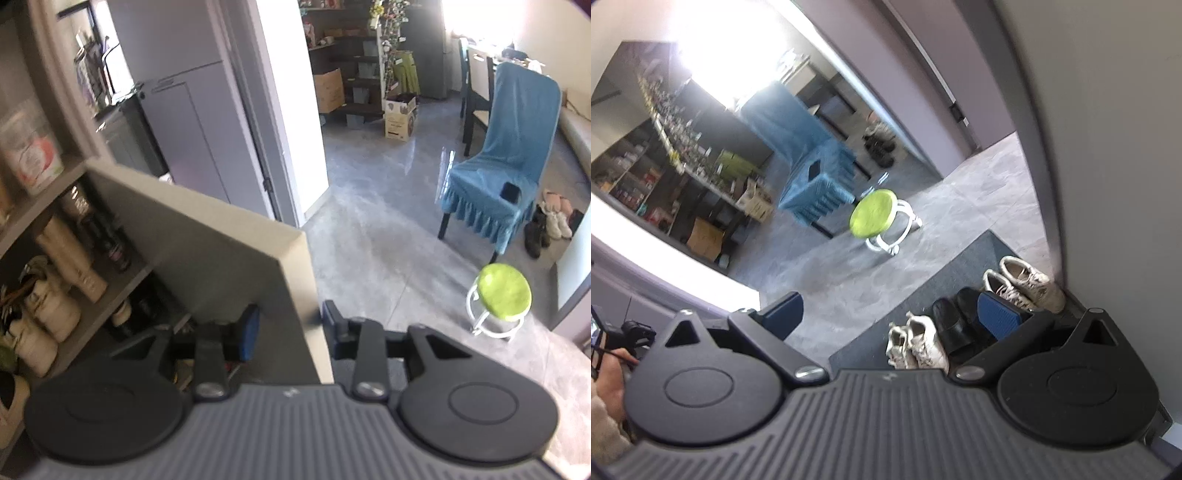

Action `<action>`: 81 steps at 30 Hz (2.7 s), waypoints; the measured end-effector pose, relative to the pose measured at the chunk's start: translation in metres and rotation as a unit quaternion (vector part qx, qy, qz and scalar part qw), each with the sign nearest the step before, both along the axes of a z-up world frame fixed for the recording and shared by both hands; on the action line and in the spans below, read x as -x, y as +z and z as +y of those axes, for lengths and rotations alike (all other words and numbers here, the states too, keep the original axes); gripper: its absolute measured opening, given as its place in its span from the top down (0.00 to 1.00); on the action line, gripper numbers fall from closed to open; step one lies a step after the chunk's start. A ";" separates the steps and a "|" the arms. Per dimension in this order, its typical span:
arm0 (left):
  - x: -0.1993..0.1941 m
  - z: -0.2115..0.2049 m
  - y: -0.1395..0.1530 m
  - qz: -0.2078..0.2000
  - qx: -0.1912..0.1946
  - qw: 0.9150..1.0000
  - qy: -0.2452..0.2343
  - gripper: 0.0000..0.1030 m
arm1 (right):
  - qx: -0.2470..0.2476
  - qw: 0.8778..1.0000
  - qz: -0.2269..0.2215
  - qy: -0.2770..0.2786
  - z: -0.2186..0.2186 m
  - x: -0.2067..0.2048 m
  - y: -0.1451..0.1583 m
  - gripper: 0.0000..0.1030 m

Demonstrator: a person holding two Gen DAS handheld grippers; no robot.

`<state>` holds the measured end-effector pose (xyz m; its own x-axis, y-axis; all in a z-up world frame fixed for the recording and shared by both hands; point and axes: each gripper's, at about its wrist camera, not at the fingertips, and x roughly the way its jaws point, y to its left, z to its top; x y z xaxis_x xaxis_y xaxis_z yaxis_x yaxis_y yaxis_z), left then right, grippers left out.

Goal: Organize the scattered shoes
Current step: 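Turn the right gripper down toward the beige clogs on the mat, then lower the right gripper into the beige clog pair and grasp both heels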

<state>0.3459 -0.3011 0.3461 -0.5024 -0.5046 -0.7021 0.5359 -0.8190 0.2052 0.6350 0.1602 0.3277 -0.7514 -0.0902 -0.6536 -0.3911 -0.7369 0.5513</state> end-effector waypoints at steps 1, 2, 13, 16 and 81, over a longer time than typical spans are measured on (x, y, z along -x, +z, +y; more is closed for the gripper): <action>0.007 0.004 -0.002 -0.003 0.007 1.000 -0.016 0.91 | -0.007 1.000 0.003 0.000 -0.001 -0.001 0.002 0.00; 0.011 0.006 -0.003 -0.006 0.013 1.000 -0.023 0.99 | -0.013 1.000 0.004 0.001 -0.001 -0.002 0.003 0.00; -0.006 0.009 -0.023 -0.020 0.031 0.998 -0.059 0.91 | -0.024 0.999 -0.008 0.048 0.004 0.013 0.000 0.00; -0.033 0.010 -0.020 0.003 0.029 0.998 -0.063 0.83 | -0.026 0.996 -0.020 0.088 -0.003 0.028 -0.002 0.00; -0.338 0.057 -0.564 -0.161 -0.177 0.953 0.184 0.10 | -0.151 0.795 -0.487 0.328 -0.147 0.177 -0.710 0.73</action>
<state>0.6835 -0.2442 -0.2181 -0.0668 -0.3078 -0.9491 0.7557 -0.6367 0.1533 0.4581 0.0133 -0.3825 0.2694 0.0186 -0.9628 0.0004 -0.9998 -0.0192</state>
